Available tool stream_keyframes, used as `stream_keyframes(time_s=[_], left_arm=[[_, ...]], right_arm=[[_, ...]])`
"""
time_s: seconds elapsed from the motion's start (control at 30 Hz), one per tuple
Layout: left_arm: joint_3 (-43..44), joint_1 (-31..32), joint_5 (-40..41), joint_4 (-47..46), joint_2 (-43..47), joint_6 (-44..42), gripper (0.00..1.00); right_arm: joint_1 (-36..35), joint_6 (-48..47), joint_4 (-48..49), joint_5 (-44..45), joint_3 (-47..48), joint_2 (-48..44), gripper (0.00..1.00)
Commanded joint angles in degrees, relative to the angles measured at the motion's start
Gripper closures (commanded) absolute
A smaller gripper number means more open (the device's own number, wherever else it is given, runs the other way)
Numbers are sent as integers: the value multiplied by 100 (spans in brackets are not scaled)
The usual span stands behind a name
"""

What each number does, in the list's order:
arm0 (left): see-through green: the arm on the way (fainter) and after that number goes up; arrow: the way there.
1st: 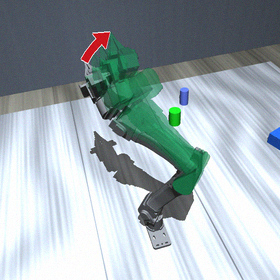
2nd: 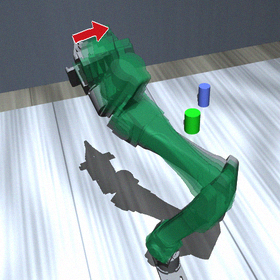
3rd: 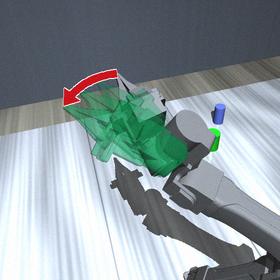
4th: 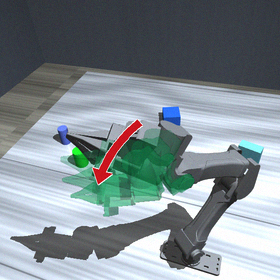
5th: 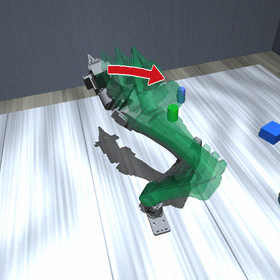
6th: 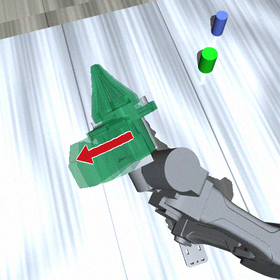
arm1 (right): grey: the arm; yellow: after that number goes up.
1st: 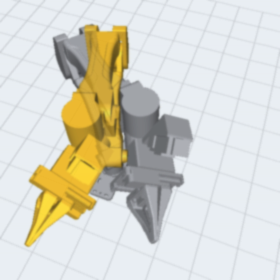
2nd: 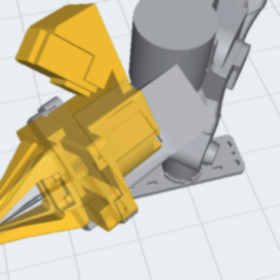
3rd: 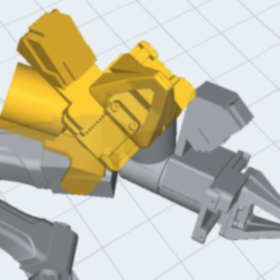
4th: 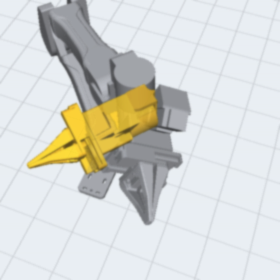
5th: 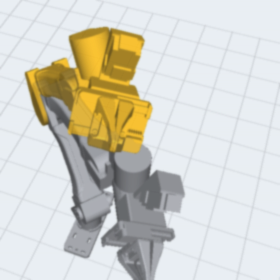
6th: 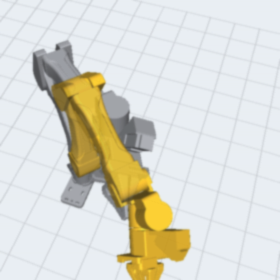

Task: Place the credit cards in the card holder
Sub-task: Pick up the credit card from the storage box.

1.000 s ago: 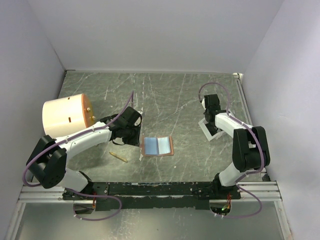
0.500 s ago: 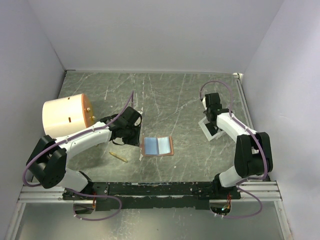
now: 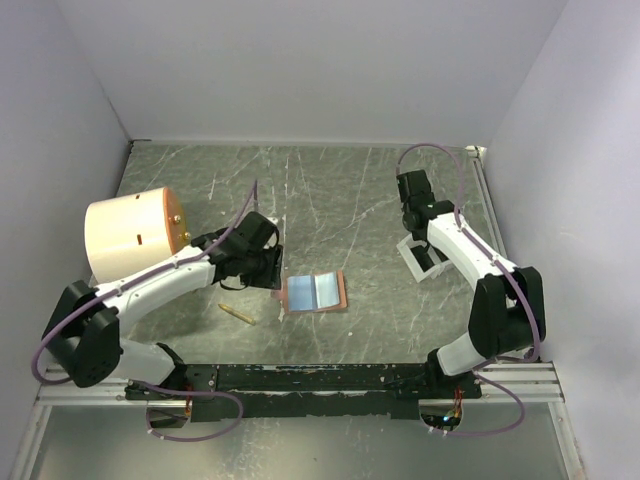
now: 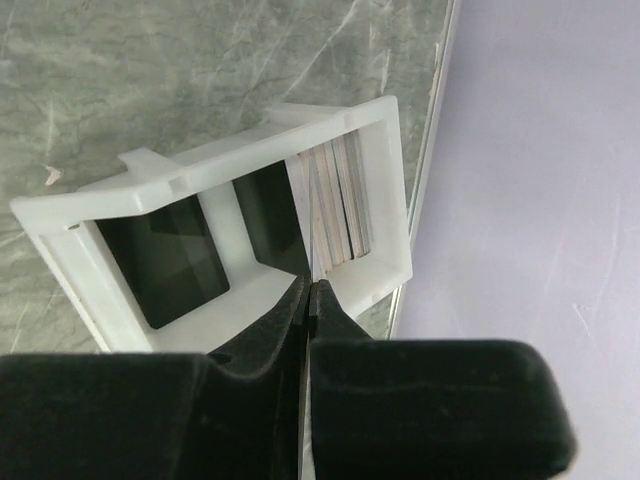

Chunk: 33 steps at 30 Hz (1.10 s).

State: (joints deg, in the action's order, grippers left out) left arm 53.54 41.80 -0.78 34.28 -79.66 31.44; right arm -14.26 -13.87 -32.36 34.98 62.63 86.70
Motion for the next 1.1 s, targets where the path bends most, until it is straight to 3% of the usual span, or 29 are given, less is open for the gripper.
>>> stream_keyframes(time_s=[0.0,0.2,0.37,0.57,0.67,0.83,1.0,1.07], left_arm=[[334,-23,265,209,460,228,45],[489,-24,24,-31,1113,348,42],[403,-26,-237,-462,1462,427,49],[373,-38,-715,-799,1517,591,52],[272,-34,-615,-856,1492,661,52],[118,-40,-533,-790,1226,691,65],[-285,-44,-370,-995,1128,653,90],[-418,-41,-348,-1112,1051,705,93]], right_arm=[[-195,361,-427,199,253,-203,100],[-584,762,-729,-186,782,-531,100],[-1240,1092,-787,-120,1067,-851,100],[-1839,1886,-671,-1143,1251,-1208,100],[-2052,2216,-62,-1509,867,-1499,100],[-2139,2807,566,-2237,384,-1864,100],[-2142,3715,646,-3078,164,-1797,100],[-2154,4045,733,-3426,22,-1790,100]])
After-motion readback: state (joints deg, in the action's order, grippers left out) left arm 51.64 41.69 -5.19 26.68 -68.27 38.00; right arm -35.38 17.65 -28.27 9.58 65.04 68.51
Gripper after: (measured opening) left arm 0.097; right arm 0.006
